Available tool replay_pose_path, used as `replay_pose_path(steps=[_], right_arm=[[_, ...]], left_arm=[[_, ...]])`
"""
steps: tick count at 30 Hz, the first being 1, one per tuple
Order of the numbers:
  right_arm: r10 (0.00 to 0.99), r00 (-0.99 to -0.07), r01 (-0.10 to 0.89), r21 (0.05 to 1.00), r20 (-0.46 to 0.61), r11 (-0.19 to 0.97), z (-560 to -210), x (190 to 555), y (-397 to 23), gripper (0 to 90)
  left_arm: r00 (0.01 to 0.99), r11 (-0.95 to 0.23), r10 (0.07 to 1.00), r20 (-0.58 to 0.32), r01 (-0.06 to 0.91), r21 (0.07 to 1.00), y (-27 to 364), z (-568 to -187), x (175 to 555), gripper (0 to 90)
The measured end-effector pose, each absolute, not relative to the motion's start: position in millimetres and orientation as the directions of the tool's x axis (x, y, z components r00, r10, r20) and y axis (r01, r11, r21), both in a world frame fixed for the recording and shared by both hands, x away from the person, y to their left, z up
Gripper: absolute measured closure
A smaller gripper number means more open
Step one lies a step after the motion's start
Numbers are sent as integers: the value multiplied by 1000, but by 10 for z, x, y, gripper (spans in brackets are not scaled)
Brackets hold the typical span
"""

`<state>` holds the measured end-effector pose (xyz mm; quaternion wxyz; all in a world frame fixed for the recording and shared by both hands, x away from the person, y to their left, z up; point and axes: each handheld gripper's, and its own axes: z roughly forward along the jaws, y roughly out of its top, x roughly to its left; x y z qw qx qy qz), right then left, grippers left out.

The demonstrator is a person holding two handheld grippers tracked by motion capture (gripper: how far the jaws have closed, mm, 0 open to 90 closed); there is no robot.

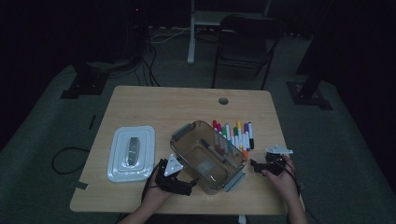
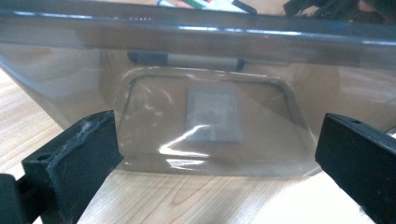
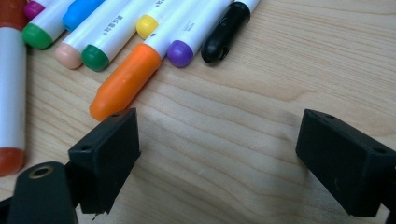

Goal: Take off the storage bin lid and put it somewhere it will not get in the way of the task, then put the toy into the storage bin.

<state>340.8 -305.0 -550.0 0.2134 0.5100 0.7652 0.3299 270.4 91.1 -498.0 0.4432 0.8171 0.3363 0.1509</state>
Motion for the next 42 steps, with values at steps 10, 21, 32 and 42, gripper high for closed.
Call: replay_pose_path(steps=[10,21,32,42], right_arm=[[921,-389,640,723,12,261,-5500,3409,-3050,130],[939,-342,655,726,37,210,-5468,3462,-3132,251],[954,-299,626,761,32,170,-5190,3793,-3119,382],[959,-284,668,722,24,180,-5069,4274,-3002,598]], left_arm=[[749,-404,661,-57,418,813,970,-5082,2758,4],[756,-485,653,-40,459,744,1161,-5300,2825,4],[741,-553,671,18,484,679,1178,-5472,2890,5],[738,-551,675,19,487,677,1181,-5471,2919,5]])
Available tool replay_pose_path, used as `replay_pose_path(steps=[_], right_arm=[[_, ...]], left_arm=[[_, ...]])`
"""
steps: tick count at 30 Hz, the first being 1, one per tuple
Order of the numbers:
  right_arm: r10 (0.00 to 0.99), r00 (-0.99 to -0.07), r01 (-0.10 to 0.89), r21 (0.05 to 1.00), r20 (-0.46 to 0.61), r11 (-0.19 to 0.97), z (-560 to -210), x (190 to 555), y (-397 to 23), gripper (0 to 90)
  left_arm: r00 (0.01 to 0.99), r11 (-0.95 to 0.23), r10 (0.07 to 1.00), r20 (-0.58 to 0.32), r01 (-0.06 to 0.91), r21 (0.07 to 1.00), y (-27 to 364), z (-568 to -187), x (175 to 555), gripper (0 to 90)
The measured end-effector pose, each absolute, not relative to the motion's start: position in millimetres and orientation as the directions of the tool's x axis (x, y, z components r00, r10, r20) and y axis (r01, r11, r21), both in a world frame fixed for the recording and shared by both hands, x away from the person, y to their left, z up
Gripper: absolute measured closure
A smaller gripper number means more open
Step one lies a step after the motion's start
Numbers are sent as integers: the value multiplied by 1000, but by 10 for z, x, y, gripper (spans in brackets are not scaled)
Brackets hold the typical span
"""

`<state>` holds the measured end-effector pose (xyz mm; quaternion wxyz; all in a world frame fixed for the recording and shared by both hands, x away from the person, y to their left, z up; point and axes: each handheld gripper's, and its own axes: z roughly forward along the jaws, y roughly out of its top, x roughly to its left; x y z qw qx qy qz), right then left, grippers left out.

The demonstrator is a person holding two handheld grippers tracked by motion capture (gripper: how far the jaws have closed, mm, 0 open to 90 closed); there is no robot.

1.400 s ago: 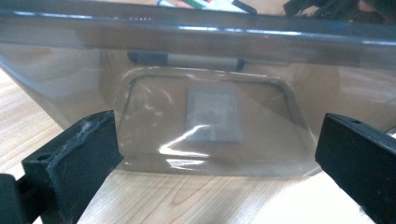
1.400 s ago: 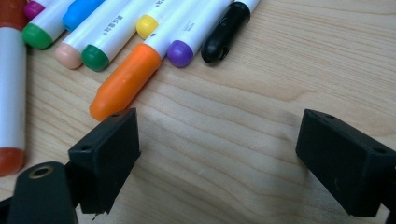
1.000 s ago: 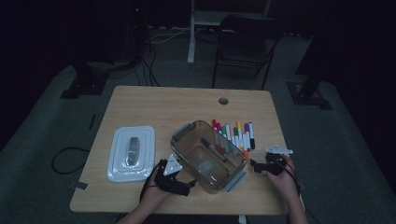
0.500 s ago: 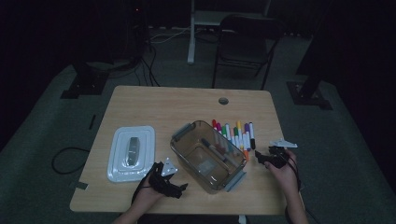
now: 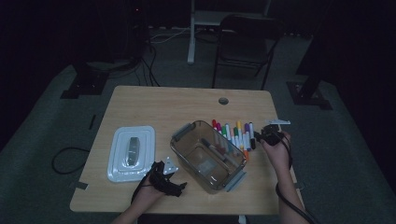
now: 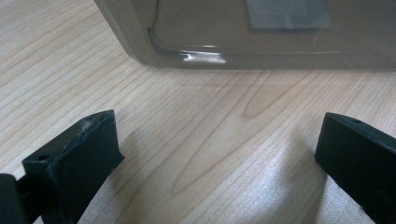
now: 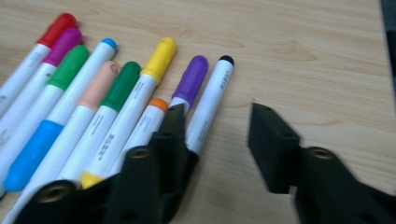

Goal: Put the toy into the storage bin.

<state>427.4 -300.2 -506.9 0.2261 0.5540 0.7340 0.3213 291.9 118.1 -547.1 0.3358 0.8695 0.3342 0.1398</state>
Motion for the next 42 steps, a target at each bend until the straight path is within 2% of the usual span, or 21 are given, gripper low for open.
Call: replay_pose_path(steps=[2,8,12,19,24,33,42], right_arm=[[962,-271,680,713,25,172,-5095,4340,-2984,638],[961,-270,721,675,66,156,-5220,4463,-2919,670],[963,-264,739,653,54,166,-5293,4510,-2895,675],[974,-228,748,643,18,163,-5318,4545,-2894,761],[980,-194,757,641,31,130,-5284,4555,-2920,766],[977,-192,730,679,90,81,-4997,4449,-2975,766],[942,-300,663,743,151,92,-4452,4207,-2774,767]], left_arm=[[736,-550,677,19,489,677,1179,-5471,2918,5],[735,-549,678,19,489,677,1179,-5472,2917,5],[735,-549,678,19,489,677,1179,-5472,2917,5],[735,-549,678,19,489,678,1179,-5472,2917,5],[737,-550,676,19,487,678,1181,-5472,2917,5],[739,-553,673,19,486,677,1184,-5472,2920,5],[742,-554,670,19,483,677,1186,-5472,2923,5]])
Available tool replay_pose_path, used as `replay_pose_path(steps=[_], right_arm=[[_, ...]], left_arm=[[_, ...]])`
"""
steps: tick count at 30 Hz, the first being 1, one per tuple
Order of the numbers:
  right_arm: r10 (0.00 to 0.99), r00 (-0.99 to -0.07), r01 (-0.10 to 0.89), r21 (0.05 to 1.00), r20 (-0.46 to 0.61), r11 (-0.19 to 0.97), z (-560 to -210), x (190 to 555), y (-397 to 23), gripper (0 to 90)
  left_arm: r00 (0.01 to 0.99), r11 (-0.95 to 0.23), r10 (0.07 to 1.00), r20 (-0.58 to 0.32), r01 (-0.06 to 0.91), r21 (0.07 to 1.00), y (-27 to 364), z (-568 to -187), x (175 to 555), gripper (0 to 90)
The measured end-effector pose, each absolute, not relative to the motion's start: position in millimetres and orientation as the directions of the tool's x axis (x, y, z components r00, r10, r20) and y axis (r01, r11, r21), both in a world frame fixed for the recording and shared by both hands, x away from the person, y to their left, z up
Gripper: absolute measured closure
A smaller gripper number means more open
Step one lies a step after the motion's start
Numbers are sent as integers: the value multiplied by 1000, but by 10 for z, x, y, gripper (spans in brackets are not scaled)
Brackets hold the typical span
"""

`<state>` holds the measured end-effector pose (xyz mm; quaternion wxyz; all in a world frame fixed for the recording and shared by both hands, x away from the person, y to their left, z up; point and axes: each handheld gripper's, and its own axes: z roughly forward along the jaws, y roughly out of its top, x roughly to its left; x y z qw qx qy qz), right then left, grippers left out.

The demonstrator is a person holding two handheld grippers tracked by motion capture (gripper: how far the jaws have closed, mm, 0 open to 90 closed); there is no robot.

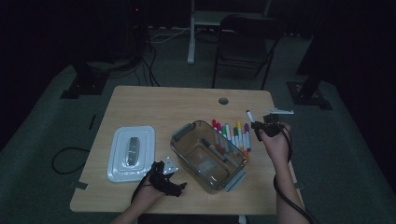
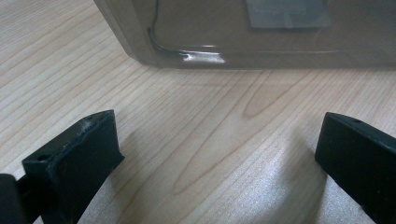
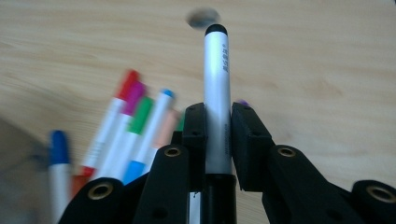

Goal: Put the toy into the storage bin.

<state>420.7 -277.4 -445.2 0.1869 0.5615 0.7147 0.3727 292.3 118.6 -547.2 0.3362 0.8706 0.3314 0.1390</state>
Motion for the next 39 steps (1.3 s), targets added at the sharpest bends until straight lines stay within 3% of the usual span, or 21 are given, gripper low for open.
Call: replay_pose_path(steps=[9,18,28,39], right_arm=[[876,-458,577,800,152,163,-3909,3874,-2357,767],[774,-613,525,813,157,251,-3680,3557,-1849,766],[643,-738,545,742,204,390,-3763,3423,-1346,766],[598,-755,615,610,270,500,-4127,3552,-1003,766]], left_arm=[[742,-553,671,18,483,678,1185,-5473,2924,5],[742,-553,671,17,485,677,1186,-5471,2924,5],[742,-555,670,18,484,677,1187,-5470,2924,5],[742,-554,670,18,484,677,1185,-5471,2923,5]])
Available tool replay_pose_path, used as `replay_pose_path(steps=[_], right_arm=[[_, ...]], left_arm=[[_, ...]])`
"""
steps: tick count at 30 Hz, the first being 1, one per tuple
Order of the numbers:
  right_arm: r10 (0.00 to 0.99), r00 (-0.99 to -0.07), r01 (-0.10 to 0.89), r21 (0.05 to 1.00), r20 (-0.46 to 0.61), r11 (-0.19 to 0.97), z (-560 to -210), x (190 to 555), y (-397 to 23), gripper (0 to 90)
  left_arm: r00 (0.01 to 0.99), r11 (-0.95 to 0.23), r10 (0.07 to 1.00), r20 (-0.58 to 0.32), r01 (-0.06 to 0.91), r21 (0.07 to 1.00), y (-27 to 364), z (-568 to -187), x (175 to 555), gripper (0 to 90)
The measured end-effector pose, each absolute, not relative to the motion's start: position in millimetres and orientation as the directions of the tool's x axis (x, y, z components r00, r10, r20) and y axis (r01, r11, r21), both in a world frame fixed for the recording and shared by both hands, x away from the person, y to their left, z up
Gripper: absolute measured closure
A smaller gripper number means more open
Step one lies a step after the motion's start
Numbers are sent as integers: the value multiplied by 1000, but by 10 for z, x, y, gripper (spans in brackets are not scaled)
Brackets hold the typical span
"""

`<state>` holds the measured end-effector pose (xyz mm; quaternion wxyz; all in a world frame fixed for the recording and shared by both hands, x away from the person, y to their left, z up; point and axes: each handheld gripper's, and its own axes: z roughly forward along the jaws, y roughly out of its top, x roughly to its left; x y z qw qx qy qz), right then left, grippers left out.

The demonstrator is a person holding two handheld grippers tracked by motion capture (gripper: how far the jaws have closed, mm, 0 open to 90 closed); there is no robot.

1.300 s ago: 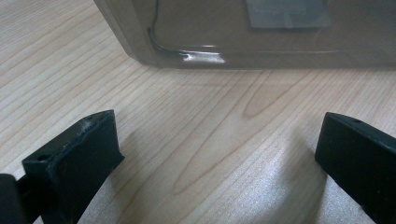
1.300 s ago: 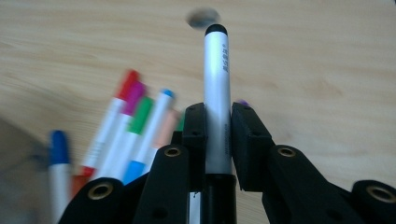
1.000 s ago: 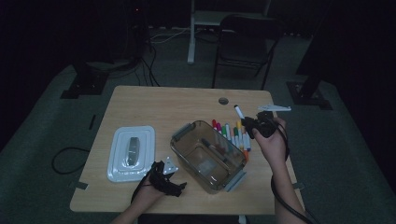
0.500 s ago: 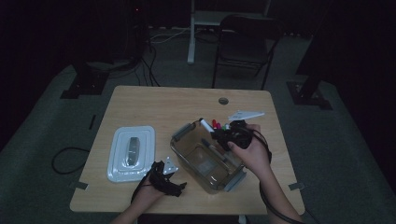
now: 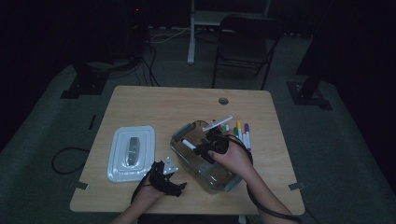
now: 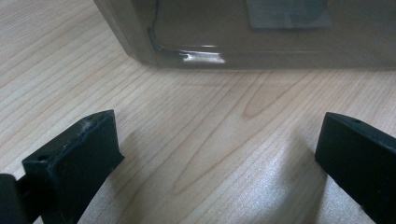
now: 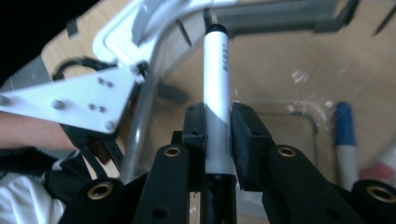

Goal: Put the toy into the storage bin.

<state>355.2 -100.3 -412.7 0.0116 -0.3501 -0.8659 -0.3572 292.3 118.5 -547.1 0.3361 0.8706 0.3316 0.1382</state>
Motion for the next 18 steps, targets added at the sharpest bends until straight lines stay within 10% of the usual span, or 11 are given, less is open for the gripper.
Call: replay_pose_path(steps=[18], right_arm=[[611,-736,675,390,291,627,-4596,3751,-644,766]], left_arm=[[739,-551,673,18,485,679,1181,-5472,2922,5]])
